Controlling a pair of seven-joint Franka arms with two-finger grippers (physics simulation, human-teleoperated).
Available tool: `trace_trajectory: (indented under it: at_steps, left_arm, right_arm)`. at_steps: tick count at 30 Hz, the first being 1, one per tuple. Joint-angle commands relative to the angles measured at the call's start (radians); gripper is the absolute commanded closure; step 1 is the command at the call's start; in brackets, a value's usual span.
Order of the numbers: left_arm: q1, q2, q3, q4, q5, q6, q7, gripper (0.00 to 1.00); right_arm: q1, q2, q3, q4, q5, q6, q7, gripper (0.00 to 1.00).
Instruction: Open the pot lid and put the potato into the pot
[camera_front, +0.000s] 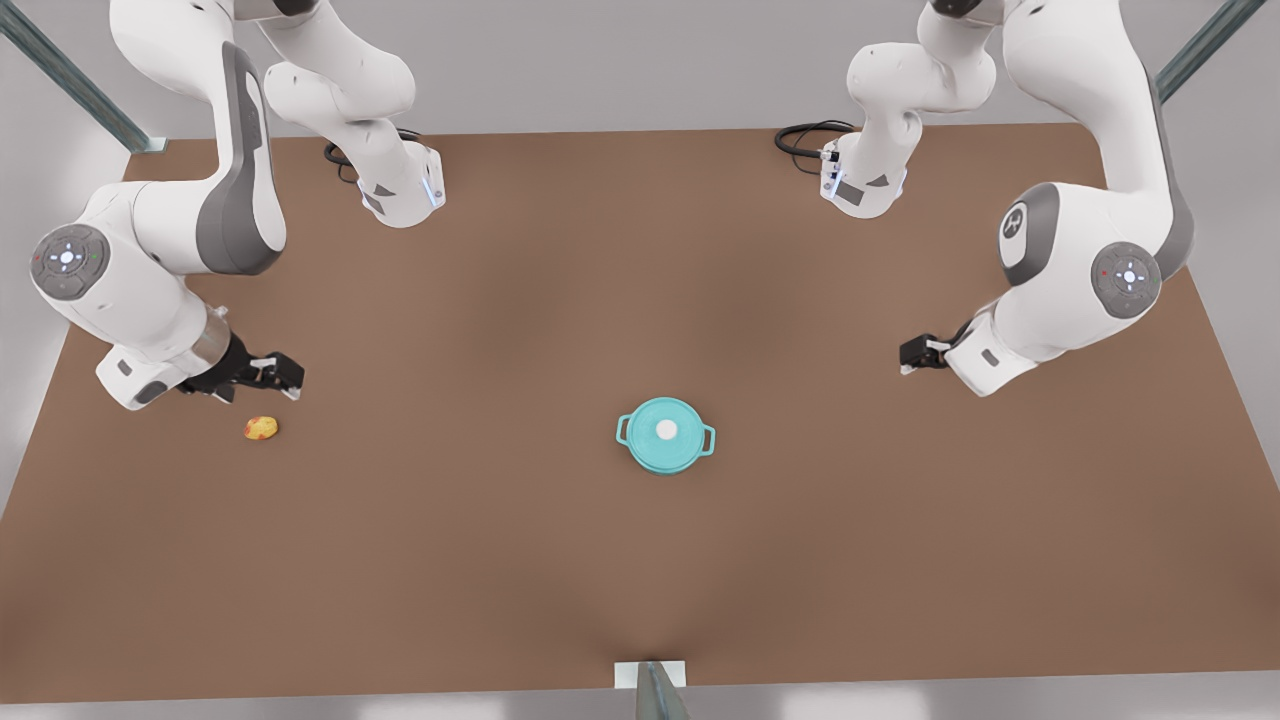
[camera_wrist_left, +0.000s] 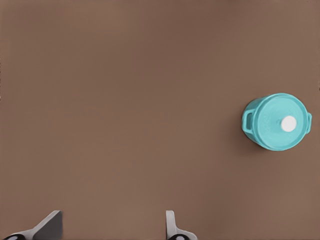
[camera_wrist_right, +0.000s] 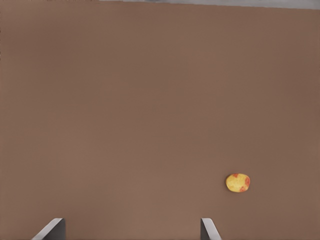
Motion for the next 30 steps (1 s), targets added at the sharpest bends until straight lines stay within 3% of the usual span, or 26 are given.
trace_trajectory:
  at_steps: [1, 3, 5, 7, 11, 14, 20, 25, 27, 30]
  left_arm:
    - [-0.001, 0.0, -0.001, 0.003, -0.011, 0.103, -0.064, 0.0]
    - [-0.026, 0.041, -0.028, 0.022, 0.001, 0.126, -0.048, 0.0]
    - [-0.165, 0.113, -0.067, 0.094, 0.055, 0.145, -0.333, 0.0]
    - [-0.3, 0.277, -0.067, 0.313, 0.072, 0.145, -0.736, 0.0]
    - [-0.432, 0.547, -0.062, 0.582, 0.125, 0.146, -1.097, 0.0]
    - [-0.483, 0.641, -0.059, 0.582, 0.208, 0.297, -1.131, 0.0]
    - [-0.533, 0.656, -0.063, 0.519, 0.218, 0.317, -1.116, 0.0]
    - [-0.524, 0.656, -0.062, 0.376, 0.267, 0.479, -1.094, 0.0]
    - [-0.526, 0.656, -0.062, 0.375, 0.267, 0.479, -1.096, 0.0]
    - [-0.526, 0.656, -0.062, 0.365, 0.265, 0.487, -1.098, 0.0]
  right_arm:
    - [0.001, -0.001, 0.0, 0.0, 0.0, 0.048, -0.008, 0.0]
    - [0.001, -0.001, 0.0, 0.007, -0.007, 0.045, -0.031, 0.0]
    - [0.001, 0.019, 0.001, 0.028, -0.046, 0.045, -0.557, 0.0]
    - [-0.006, 0.042, -0.022, 0.077, -0.043, 0.034, -1.025, 0.0]
    - [-0.003, 0.067, -0.033, 0.082, -0.046, 0.034, -1.148, 0.0]
    - [-0.003, 0.105, -0.031, 0.068, -0.06, 0.055, -1.137, 0.0]
    - [-0.006, -0.07, -0.072, -0.34, -0.083, 0.465, -1.151, 0.0]
    - [-0.006, -0.061, -0.108, -0.389, -0.071, 0.502, -1.193, 0.0]
    - [-0.006, -0.064, -0.111, -0.493, -0.073, 0.626, -1.193, 0.0]
    - [-0.005, -0.025, -0.108, -0.52, -0.085, 0.637, -1.203, 0.0]
